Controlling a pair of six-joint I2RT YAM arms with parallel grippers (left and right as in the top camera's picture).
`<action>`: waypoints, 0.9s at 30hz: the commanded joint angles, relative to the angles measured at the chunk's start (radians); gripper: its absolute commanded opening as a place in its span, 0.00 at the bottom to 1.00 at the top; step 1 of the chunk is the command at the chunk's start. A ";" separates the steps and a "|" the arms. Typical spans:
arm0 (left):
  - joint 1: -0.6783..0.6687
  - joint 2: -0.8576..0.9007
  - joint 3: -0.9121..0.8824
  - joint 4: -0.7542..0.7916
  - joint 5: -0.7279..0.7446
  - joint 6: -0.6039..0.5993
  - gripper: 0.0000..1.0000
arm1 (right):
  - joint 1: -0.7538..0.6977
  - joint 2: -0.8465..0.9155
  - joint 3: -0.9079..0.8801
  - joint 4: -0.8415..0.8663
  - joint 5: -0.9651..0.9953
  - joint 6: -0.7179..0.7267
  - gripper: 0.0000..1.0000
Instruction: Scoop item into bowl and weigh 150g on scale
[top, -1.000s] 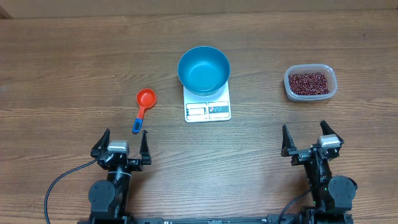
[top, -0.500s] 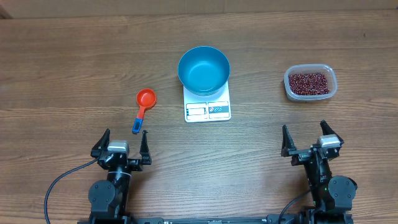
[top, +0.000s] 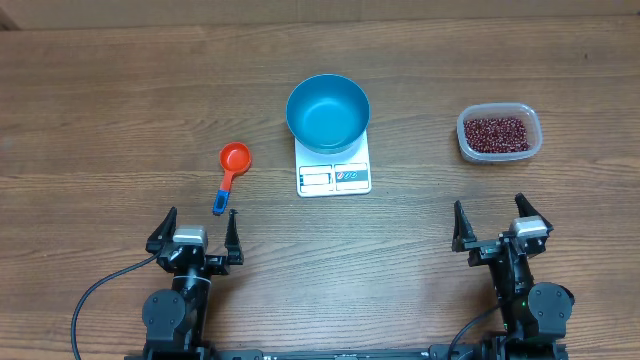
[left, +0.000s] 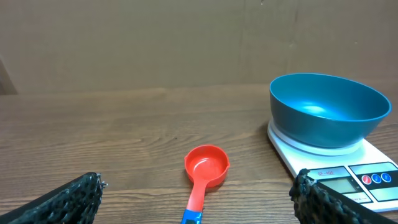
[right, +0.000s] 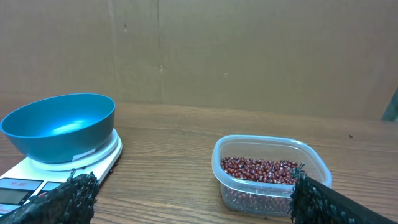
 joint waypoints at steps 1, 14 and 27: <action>0.006 -0.008 -0.003 -0.001 -0.003 -0.005 0.99 | -0.003 -0.012 -0.011 0.003 -0.004 0.002 1.00; 0.006 -0.008 -0.003 0.000 -0.014 -0.006 1.00 | -0.003 -0.012 -0.011 0.003 -0.004 0.002 1.00; 0.006 -0.008 -0.003 0.000 -0.014 -0.006 1.00 | -0.003 -0.012 -0.011 0.003 -0.004 0.002 1.00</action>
